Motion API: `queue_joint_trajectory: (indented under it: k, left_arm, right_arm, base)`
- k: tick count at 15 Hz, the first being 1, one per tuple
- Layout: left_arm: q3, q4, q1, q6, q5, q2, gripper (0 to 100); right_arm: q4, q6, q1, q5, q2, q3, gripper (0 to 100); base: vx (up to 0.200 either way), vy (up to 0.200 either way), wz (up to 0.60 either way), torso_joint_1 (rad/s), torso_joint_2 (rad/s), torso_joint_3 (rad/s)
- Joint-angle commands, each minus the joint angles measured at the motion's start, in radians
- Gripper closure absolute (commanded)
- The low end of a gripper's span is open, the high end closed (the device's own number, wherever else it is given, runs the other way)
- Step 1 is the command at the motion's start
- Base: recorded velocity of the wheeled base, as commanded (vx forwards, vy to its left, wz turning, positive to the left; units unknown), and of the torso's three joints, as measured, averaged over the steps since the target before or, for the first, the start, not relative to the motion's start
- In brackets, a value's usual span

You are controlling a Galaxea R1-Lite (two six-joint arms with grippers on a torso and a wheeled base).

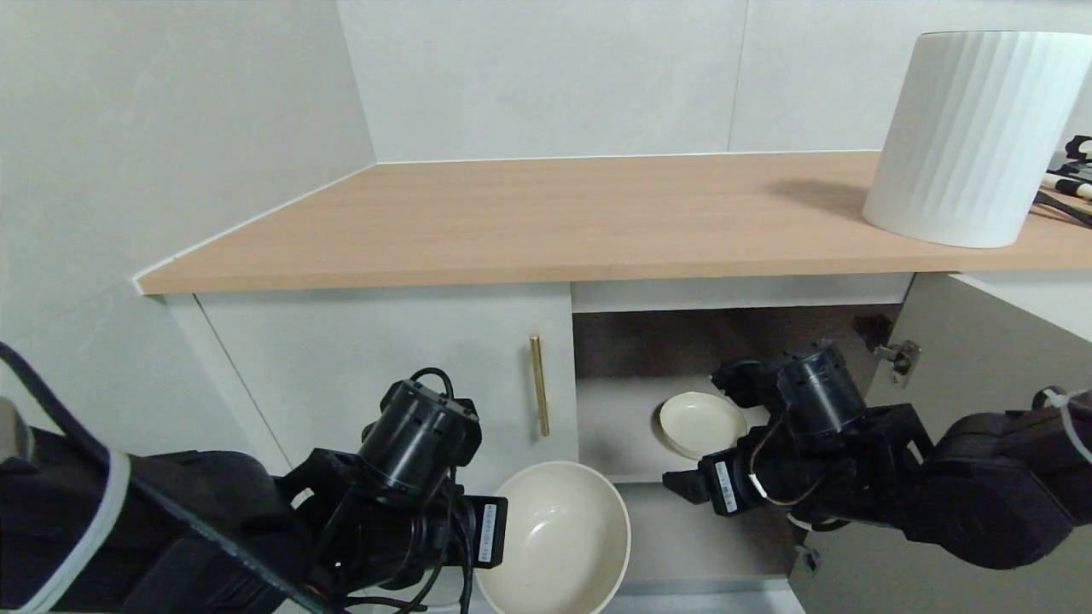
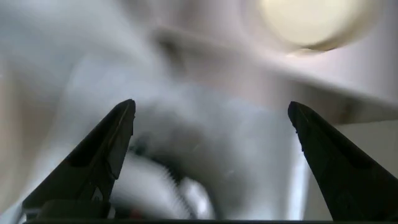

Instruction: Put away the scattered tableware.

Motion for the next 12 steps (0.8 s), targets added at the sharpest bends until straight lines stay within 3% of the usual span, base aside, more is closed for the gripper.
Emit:
queue_joint_trajectory:
  k: [1,6,9,12]
  left_arm:
    - [0.006,-0.002,-0.008,-0.002,0.012,0.055,100]
    - [0.009,-0.002,-0.035,-0.002,0.075,0.042,100]
    - [0.010,0.000,-0.046,-0.002,0.075,0.021,100]
    - [0.016,0.001,-0.057,-0.002,0.075,0.010,100]
  right_arm:
    - [0.012,0.004,0.067,0.007,-0.050,-0.015,0]
    - [0.015,0.055,0.184,-0.004,-0.006,-0.015,0]
    - [0.012,0.061,0.220,-0.093,0.073,-0.038,0]
    - [0.009,0.095,0.222,-0.096,0.108,-0.057,0]
  base:
    - [0.000,0.000,0.00,0.000,0.00,0.000]
    - [0.000,0.000,0.00,0.000,0.00,0.000]
    - [0.000,0.000,0.00,0.000,0.00,0.000]
    - [0.000,0.000,0.00,0.000,0.00,0.000]
